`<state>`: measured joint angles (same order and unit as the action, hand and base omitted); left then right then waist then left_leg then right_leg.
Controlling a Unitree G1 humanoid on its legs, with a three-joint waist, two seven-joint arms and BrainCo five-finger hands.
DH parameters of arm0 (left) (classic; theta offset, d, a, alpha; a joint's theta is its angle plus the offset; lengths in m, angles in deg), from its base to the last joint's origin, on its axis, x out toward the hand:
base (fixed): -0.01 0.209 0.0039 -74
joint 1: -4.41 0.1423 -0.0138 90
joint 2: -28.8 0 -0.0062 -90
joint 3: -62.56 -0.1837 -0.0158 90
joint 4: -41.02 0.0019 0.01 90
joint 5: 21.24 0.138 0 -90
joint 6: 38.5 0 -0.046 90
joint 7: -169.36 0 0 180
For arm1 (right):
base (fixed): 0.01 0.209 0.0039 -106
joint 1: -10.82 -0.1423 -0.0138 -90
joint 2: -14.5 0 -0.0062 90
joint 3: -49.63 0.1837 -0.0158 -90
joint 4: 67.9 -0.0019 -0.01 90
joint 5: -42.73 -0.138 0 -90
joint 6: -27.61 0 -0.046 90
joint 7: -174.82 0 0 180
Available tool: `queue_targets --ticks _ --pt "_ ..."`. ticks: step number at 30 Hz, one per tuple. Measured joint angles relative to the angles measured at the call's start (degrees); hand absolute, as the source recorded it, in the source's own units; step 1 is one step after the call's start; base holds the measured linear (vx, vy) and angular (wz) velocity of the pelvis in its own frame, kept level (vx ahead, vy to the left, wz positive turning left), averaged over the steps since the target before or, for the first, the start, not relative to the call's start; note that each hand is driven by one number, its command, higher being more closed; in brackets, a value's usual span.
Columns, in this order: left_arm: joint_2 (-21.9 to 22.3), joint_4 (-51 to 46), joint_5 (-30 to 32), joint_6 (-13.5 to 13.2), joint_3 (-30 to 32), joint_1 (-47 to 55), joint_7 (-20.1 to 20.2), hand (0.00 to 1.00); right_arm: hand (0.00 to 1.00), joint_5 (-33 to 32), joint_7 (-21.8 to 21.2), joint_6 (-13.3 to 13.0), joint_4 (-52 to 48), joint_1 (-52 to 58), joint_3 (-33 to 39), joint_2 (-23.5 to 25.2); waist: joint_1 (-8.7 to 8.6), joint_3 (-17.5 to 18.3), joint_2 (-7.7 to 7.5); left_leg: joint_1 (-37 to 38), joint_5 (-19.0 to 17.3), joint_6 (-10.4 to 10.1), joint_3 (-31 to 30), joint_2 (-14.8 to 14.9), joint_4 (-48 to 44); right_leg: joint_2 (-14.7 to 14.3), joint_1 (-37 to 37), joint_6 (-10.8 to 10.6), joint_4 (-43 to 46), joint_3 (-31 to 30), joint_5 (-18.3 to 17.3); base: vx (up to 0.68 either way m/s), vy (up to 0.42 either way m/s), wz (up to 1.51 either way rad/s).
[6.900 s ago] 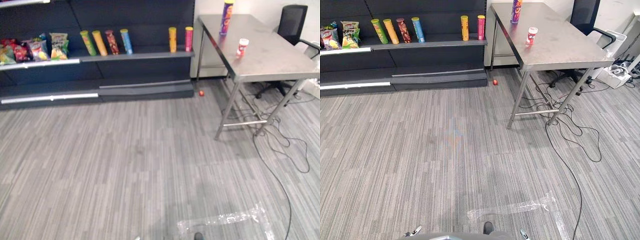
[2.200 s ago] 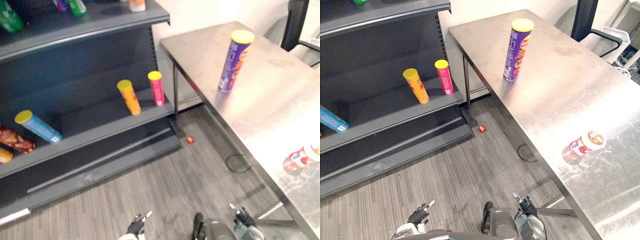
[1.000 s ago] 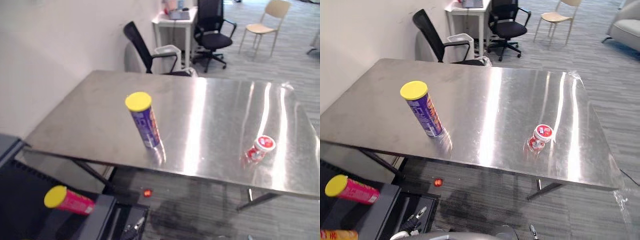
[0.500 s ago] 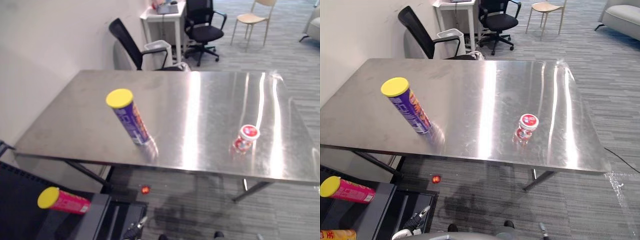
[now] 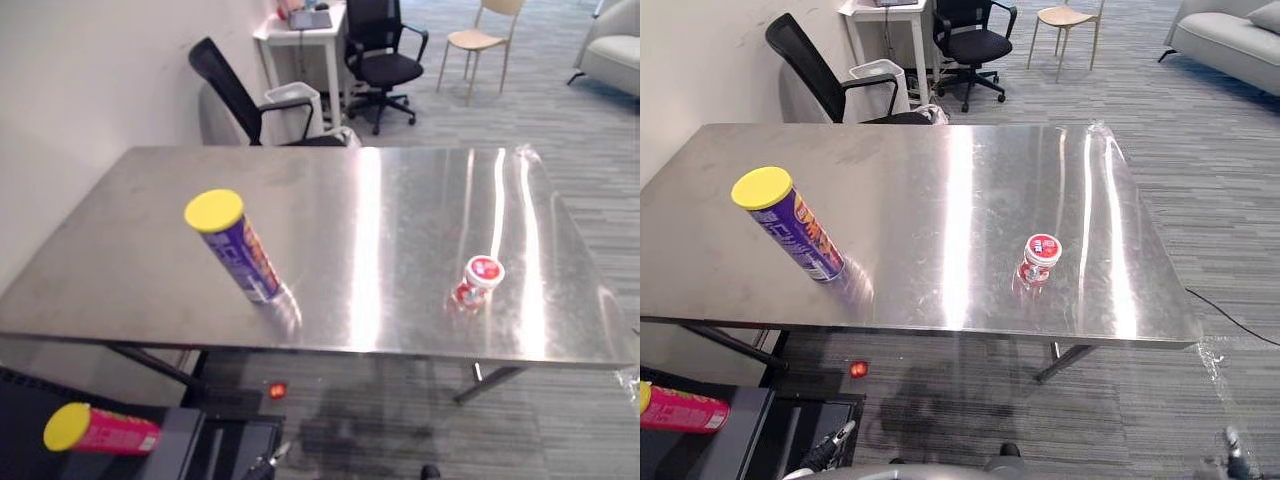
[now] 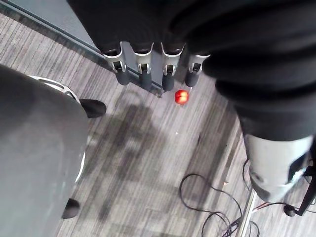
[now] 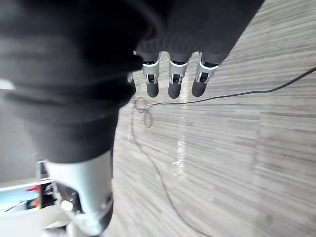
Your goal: Put the gum and the chips on the shelf.
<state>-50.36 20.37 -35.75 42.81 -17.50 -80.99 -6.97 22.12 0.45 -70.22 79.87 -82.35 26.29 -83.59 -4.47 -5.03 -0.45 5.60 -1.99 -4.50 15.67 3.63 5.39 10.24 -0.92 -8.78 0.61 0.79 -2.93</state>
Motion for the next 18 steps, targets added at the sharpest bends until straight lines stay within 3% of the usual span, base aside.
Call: queue_targets --ticks 3,5,8,11,18 --pt "0.4 -1.1 0.0 0.0 0.1 0.6 -0.1 0.0 0.0 1.2 3.7 -0.9 -17.4 1.5 -5.4 0.0 0.05 0.2 0.31 -0.4 -1.0 0.1 1.0 0.0 -1.1 0.1 1.1 0.0 0.9 -1.2 0.0 0.0 0.013 -0.22" --pt "0.5 -1.7 0.0 0.0 0.0 1.1 -0.1 0.0 0.0 5.9 6.6 -3.3 -30.2 2.2 -9.3 0.1 0.05 0.3 0.28 -0.6 -2.2 0.0 1.2 0.2 -3.0 0.1 1.3 0.0 1.4 -1.5 0.0 -0.04 -0.005 -0.19" --pt "0.4 -2.1 0.0 -0.1 -0.4 1.4 0.0 0.0 0.0 11.3 8.1 -5.1 -39.0 2.9 -13.8 1.2 0.06 0.7 -0.17 -0.8 -2.5 -0.1 1.6 0.1 -3.4 0.2 1.6 0.0 1.0 -2.1 -0.1 -0.05 -0.018 -0.14" --pt "0.5 -2.1 0.5 0.0 -1.0 1.5 0.2 0.0 0.0 16.3 7.5 -5.1 -46.9 4.5 -18.0 3.8 0.1 1.0 -0.13 -1.1 -2.4 -0.1 1.9 0.1 -3.6 0.2 1.9 -0.1 0.4 -2.3 0.0 -0.03 -0.016 -0.07" --pt "0.4 -2.5 2.3 -0.1 -1.2 1.8 1.6 0.0 0.0 20.0 -0.4 -5.6 -61.0 10.8 -27.5 5.2 0.18 1.6 0.03 -1.3 -2.5 -0.1 1.7 0.2 -3.6 0.0 1.9 -0.2 0.1 -2.1 0.1 0.0 0.0 0.0"
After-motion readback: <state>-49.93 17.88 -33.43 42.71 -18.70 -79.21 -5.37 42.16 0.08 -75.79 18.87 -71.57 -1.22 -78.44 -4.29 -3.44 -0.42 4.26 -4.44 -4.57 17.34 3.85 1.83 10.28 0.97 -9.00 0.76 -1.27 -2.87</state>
